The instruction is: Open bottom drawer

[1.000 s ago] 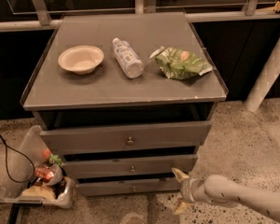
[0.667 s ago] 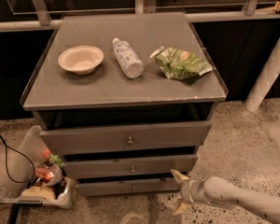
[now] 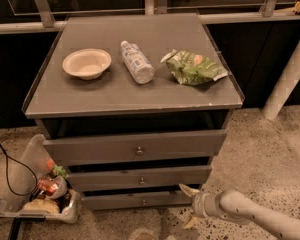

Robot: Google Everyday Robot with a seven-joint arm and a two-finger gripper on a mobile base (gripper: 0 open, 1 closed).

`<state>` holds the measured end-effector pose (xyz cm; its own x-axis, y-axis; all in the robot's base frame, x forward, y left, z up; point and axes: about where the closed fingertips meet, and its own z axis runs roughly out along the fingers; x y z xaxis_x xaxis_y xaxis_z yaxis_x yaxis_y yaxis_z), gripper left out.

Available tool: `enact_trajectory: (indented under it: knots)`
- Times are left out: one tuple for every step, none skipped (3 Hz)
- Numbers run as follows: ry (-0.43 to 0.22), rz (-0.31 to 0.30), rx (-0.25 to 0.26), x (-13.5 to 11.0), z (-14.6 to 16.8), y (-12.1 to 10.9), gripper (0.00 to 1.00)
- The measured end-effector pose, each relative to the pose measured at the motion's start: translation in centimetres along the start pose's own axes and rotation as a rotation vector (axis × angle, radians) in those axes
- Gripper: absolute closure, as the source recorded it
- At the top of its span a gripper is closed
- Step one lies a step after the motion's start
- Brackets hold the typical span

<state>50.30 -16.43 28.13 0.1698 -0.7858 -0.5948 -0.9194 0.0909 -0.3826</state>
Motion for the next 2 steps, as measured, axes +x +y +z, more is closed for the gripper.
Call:
enact_trajectory:
  knots:
    - [0.0,0.0,0.0,0.0,0.0,0.0,0.0]
    - [-0.015,-0.059,-0.019,-0.4,-0.1,2.0,0.0]
